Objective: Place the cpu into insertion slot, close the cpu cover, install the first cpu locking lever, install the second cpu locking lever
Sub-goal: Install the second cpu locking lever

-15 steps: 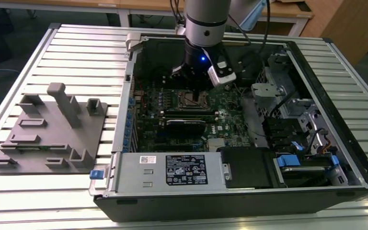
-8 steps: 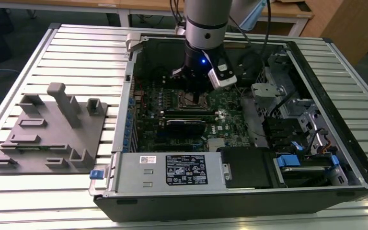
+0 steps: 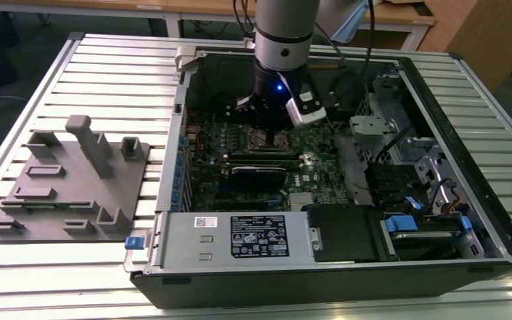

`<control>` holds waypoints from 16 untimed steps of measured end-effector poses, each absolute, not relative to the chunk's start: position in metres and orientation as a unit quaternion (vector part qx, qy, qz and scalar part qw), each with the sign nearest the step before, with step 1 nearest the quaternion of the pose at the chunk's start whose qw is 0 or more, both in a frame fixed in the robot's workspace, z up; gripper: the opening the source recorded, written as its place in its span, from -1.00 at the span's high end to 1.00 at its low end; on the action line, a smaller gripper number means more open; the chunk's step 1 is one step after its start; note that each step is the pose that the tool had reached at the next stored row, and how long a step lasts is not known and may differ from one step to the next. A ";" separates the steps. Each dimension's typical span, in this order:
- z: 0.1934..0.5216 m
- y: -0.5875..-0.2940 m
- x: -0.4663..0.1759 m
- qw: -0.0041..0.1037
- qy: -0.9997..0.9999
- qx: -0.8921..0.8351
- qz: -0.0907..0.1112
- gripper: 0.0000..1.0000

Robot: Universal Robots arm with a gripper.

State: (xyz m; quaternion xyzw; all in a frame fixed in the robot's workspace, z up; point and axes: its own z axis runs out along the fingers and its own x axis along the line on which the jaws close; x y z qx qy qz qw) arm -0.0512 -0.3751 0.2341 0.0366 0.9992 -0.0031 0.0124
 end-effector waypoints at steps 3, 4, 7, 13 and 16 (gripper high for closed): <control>0.234 -0.377 -0.054 0.012 0.999 0.037 -0.003 0.80; 0.233 -0.377 -0.055 0.012 0.999 0.037 -0.003 0.80; 0.232 -0.379 -0.057 0.012 0.999 0.037 -0.003 0.80; 0.226 -0.383 -0.061 0.012 0.999 0.037 -0.003 0.80; 0.225 -0.384 -0.061 0.012 0.999 0.037 -0.003 0.80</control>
